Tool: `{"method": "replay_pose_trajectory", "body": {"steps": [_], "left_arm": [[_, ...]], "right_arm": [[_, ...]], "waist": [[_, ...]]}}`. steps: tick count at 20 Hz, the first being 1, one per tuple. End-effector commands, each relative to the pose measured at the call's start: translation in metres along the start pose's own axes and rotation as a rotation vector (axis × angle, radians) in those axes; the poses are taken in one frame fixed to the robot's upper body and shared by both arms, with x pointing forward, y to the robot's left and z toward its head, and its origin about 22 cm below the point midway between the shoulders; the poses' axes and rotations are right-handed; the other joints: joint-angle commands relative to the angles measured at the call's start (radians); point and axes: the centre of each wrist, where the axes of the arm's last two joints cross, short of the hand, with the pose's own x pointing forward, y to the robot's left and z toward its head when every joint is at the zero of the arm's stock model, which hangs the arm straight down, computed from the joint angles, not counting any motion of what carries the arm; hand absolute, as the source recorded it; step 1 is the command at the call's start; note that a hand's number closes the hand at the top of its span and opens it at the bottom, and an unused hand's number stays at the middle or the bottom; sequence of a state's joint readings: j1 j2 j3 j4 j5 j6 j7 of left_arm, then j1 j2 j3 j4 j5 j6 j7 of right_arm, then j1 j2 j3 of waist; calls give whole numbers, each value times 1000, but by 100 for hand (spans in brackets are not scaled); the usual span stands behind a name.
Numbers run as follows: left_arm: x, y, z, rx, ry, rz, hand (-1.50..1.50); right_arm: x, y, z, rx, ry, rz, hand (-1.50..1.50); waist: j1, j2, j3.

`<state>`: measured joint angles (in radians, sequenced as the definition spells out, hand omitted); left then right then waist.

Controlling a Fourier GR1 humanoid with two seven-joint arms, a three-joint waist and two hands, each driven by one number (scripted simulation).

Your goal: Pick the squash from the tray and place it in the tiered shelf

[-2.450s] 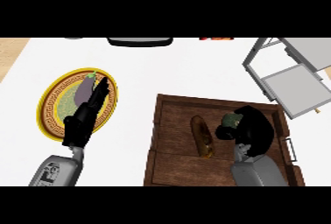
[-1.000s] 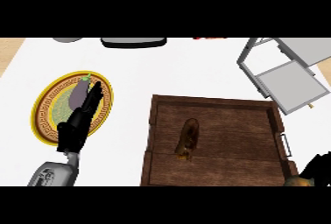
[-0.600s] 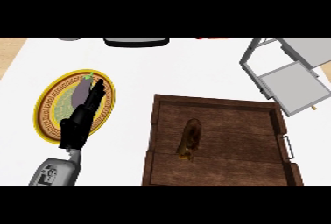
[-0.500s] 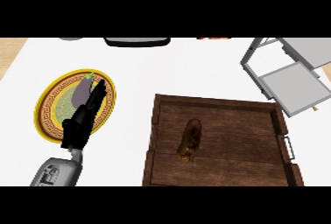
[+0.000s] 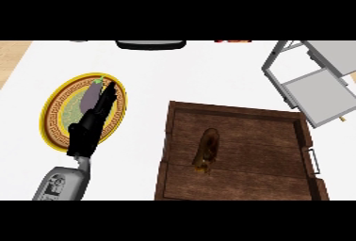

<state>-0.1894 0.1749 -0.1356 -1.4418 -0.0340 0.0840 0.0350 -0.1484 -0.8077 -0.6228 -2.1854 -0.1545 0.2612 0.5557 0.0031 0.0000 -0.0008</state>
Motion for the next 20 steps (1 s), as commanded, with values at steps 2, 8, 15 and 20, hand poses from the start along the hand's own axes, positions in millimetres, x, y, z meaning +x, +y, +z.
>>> {"method": "replay_pose_trajectory", "body": {"steps": [2, 8, 15, 20], "left_arm": [[-14, -4, -1, -17, -3, 6, 0], [-9, -4, -8, 1, 3, -12, 0], [-1, 10, 0, -13, -9, 3, 0], [0, -4, -1, -15, 0, 1, 0]], "right_arm": [[-14, -12, -30, -68, 10, 23, 150], [-25, -30, -72, -128, 15, 52, 150], [-3, -8, -105, -176, -45, 158, 150], [-28, 14, -115, -180, -66, 182, 150]], "waist": [[2, 2, 0], [7, 4, 0], [17, 4, 0], [7, 2, 0]]}}
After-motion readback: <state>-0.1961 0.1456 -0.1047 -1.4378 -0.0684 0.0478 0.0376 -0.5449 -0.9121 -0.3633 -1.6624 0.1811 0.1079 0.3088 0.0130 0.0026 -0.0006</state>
